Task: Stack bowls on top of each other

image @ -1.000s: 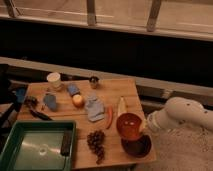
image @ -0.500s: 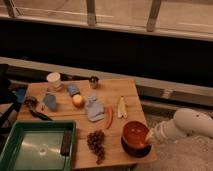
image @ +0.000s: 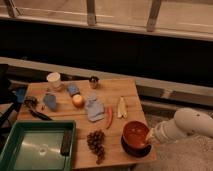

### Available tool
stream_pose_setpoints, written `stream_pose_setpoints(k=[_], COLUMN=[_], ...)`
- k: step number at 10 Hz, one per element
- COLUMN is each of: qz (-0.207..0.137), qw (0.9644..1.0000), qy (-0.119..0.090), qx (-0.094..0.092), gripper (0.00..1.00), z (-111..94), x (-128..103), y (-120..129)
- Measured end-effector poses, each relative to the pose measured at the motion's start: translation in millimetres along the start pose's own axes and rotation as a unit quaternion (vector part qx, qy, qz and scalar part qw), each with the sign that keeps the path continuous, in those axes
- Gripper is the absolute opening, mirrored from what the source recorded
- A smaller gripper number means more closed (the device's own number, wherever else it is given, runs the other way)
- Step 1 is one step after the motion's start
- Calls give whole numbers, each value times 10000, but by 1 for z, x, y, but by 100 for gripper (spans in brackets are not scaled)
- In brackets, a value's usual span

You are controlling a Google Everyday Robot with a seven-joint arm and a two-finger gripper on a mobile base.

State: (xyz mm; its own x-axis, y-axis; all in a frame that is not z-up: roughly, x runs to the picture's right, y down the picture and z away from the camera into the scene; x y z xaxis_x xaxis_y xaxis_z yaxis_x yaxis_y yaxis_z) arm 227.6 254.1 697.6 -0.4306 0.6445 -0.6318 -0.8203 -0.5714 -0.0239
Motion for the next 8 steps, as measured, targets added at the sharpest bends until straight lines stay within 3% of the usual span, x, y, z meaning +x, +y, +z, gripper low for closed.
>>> stream_pose_setpoints(k=[4, 6, 8], qz=[-141, -206, -314], qw=[9999, 9995, 9972], qy=[-19, -205, -617], qx=[14, 93, 271], gripper=[80, 80, 80], z=[1, -9, -42], x=[-1, -3, -10], y=[9, 13, 28])
